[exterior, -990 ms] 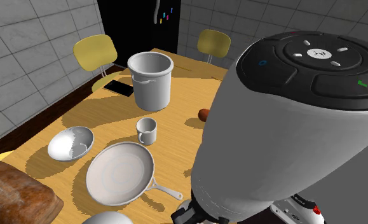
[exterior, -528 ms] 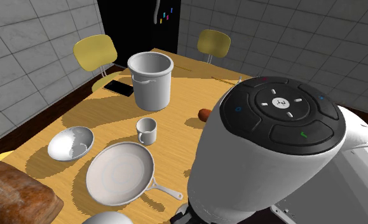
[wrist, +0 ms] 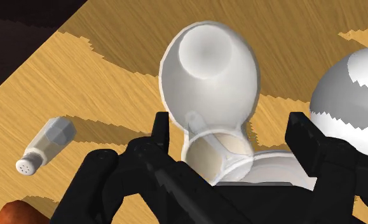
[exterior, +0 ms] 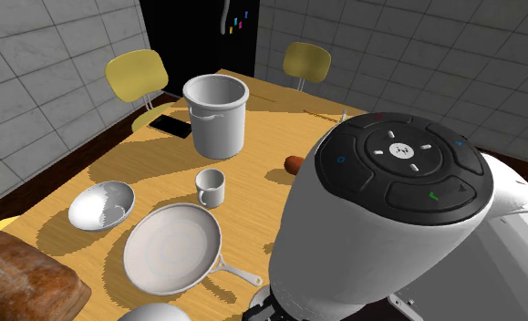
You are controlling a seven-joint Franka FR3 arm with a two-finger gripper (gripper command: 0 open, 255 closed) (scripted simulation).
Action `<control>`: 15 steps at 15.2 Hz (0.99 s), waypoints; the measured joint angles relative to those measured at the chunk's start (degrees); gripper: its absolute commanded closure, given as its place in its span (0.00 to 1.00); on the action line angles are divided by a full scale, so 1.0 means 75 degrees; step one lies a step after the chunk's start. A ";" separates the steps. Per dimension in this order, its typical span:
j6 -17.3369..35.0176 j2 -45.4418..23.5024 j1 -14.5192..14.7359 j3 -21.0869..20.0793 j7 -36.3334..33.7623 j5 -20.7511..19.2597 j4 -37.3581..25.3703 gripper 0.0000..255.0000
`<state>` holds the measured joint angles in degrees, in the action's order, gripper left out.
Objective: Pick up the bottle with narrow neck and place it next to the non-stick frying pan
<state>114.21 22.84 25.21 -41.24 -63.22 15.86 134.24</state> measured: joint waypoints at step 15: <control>-0.1013 0.0239 0.0001 0.0266 0.0030 -0.0049 -0.0787 0.00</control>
